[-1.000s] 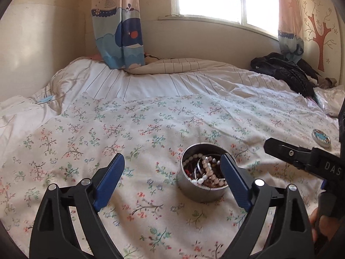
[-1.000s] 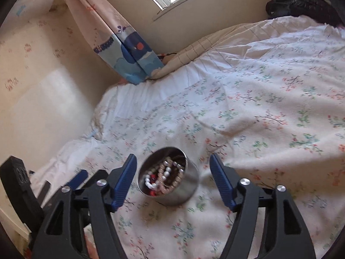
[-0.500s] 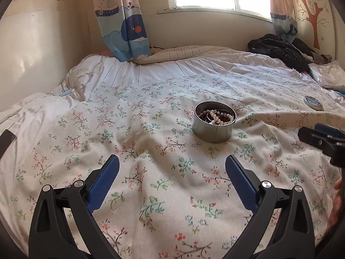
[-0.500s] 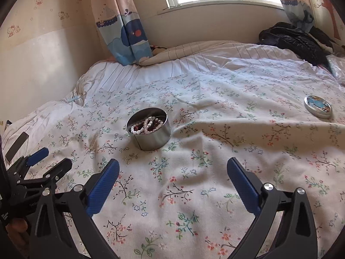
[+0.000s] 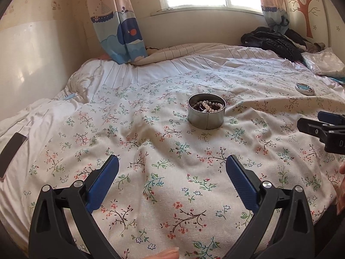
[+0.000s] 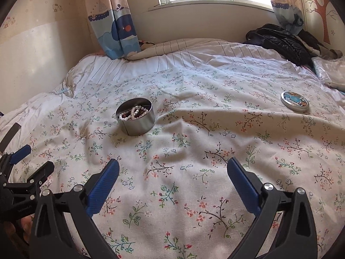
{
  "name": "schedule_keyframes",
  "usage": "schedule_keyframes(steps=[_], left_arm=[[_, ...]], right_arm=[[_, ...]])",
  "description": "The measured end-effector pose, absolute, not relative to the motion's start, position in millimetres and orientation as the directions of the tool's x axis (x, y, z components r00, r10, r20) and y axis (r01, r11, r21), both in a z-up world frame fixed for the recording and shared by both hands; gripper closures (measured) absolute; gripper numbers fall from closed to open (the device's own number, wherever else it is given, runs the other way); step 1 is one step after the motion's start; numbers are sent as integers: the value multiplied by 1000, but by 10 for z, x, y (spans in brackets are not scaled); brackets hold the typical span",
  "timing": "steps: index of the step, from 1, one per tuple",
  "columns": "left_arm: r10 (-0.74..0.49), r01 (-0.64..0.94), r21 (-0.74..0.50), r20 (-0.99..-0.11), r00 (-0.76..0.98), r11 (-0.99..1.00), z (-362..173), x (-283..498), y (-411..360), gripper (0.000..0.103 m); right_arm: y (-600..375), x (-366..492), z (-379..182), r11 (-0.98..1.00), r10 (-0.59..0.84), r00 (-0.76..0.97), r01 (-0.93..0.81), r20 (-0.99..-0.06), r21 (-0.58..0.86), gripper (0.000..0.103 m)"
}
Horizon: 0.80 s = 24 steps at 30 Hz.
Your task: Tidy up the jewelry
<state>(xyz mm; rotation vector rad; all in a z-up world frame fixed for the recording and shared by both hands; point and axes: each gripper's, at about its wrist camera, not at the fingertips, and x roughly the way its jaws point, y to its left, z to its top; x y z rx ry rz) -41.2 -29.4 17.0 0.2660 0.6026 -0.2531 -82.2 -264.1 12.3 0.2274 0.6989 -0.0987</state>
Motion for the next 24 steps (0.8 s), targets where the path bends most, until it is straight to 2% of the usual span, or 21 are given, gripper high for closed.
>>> schedule_keyframes(steps=[4, 8, 14, 24], left_arm=[[-167, 289, 113, -597, 785, 951, 177, -376, -170, 7], [-176, 271, 69, -606, 776, 960, 176, -355, -81, 7], [-171, 264, 67, -608, 776, 962, 168, -360, -63, 7], [-161, 261, 77, -613, 773, 962, 154, -346, -87, 7]], right_arm=[[-2641, -874, 127, 966, -18, 764, 179, -645, 185, 7], [-2686, -1001, 187, 958, -38, 795, 202, -605, 205, 7], [-2678, -1134, 288, 956, -82, 836, 220, -542, 195, 7], [-2598, -1032, 256, 964, -111, 805, 230, -583, 133, 7]])
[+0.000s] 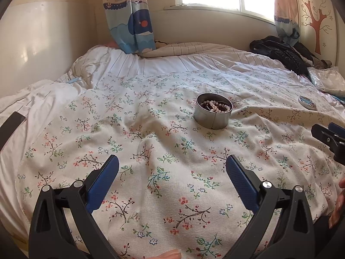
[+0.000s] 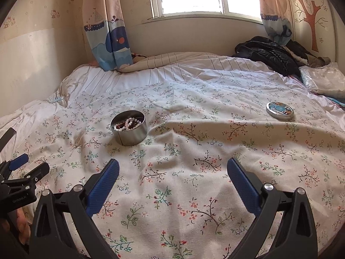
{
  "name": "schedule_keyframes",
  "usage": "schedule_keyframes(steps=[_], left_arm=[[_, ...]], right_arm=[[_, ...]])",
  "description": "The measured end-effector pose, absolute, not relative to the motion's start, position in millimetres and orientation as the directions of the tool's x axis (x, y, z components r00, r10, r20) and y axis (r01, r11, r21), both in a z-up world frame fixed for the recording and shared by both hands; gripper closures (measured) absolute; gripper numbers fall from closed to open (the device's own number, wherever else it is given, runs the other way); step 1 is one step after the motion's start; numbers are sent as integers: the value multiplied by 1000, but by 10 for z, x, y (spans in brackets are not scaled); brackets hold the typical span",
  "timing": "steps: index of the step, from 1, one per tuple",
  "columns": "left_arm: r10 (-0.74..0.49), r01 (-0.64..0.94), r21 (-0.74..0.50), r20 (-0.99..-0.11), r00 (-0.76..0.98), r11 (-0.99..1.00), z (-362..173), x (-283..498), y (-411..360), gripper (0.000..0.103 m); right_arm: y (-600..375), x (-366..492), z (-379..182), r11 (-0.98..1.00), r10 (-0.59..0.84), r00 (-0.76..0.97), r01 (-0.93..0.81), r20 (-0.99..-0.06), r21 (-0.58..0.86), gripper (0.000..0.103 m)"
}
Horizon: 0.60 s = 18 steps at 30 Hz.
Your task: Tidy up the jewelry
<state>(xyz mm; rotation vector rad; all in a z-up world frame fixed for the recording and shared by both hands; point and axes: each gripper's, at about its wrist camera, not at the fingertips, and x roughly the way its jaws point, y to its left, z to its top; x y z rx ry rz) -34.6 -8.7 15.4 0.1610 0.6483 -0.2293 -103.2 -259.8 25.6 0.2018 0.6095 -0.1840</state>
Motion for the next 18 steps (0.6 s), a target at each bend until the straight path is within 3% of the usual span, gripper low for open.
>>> schedule_keyframes(steps=[18], left_arm=[[-131, 237, 92, -617, 776, 967, 147, -323, -82, 7]], right_arm=[[-2643, -1084, 260, 958, -125, 814, 247, -567, 143, 7]])
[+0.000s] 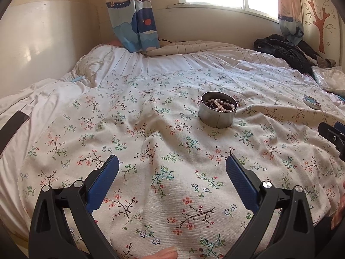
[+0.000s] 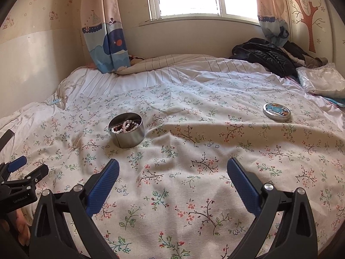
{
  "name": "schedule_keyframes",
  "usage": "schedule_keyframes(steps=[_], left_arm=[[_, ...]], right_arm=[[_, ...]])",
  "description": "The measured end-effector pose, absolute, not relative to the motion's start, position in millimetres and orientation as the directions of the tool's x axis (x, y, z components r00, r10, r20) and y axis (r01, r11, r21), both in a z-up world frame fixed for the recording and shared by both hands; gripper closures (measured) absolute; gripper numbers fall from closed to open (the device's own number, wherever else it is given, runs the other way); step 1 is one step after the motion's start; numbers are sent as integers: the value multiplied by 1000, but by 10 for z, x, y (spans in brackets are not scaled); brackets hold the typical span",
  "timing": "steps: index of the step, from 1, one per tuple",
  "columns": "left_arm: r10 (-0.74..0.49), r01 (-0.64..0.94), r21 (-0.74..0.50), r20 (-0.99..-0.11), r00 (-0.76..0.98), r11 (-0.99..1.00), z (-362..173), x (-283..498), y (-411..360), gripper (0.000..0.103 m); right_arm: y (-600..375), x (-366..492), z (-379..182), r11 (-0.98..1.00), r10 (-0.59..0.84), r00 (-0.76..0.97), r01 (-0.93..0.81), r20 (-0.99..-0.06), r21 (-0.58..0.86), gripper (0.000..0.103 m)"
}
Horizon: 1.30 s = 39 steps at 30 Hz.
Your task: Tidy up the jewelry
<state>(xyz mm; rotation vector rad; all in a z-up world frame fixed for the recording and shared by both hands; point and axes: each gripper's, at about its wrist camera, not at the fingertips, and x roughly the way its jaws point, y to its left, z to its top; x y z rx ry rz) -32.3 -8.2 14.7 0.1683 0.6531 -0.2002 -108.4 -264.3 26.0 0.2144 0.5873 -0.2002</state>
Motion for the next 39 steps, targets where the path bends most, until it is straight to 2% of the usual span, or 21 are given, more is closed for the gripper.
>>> schedule_keyframes(steps=[39], left_arm=[[-133, 250, 114, -603, 786, 961, 170, -356, -113, 7]], right_arm=[[-2684, -1078, 277, 955, -125, 816, 253, -564, 154, 7]])
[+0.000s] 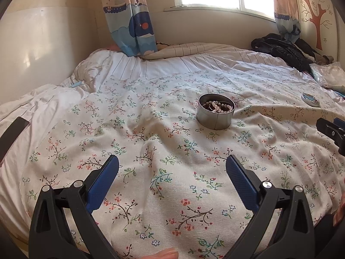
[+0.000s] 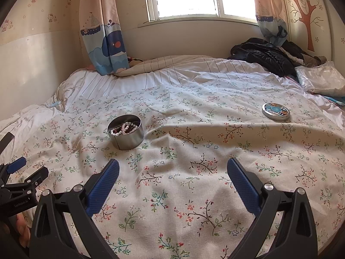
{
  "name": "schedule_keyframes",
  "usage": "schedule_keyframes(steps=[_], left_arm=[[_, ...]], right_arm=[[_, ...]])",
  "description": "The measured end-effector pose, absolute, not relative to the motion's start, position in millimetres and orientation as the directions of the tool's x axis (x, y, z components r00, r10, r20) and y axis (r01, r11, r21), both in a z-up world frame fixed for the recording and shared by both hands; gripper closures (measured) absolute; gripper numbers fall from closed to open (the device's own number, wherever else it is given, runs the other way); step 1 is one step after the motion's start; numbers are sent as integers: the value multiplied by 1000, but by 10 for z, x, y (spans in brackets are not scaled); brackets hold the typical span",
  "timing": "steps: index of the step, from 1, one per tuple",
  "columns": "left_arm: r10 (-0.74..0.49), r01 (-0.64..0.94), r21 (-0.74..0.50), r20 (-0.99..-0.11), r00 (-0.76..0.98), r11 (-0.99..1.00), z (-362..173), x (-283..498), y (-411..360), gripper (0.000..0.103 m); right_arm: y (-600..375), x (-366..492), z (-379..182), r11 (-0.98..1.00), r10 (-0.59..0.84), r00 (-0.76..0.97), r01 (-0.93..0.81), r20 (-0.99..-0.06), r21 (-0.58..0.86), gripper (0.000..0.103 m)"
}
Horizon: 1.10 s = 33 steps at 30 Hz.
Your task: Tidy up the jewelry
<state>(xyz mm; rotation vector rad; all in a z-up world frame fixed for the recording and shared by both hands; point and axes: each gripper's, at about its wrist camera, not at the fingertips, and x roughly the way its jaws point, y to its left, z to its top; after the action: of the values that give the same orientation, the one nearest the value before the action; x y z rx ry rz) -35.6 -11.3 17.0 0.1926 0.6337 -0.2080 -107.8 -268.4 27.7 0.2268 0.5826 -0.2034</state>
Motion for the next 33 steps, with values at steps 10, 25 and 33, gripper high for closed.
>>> schedule_keyframes(steps=[10, 25, 33], left_arm=[[-136, 250, 110, -603, 786, 962, 172, -357, -116, 7], [-136, 244, 94, -614, 777, 965, 157, -331, -93, 7], [-125, 239, 98, -630, 766, 966, 135, -292, -94, 7]], right_arm=[[-2691, -1071, 268, 956, -128, 815, 253, -565, 149, 7], [-2677, -1065, 260, 957, -130, 814, 253, -566, 144, 7], [-2667, -1057, 250, 958, -132, 813, 251, -567, 137, 7]])
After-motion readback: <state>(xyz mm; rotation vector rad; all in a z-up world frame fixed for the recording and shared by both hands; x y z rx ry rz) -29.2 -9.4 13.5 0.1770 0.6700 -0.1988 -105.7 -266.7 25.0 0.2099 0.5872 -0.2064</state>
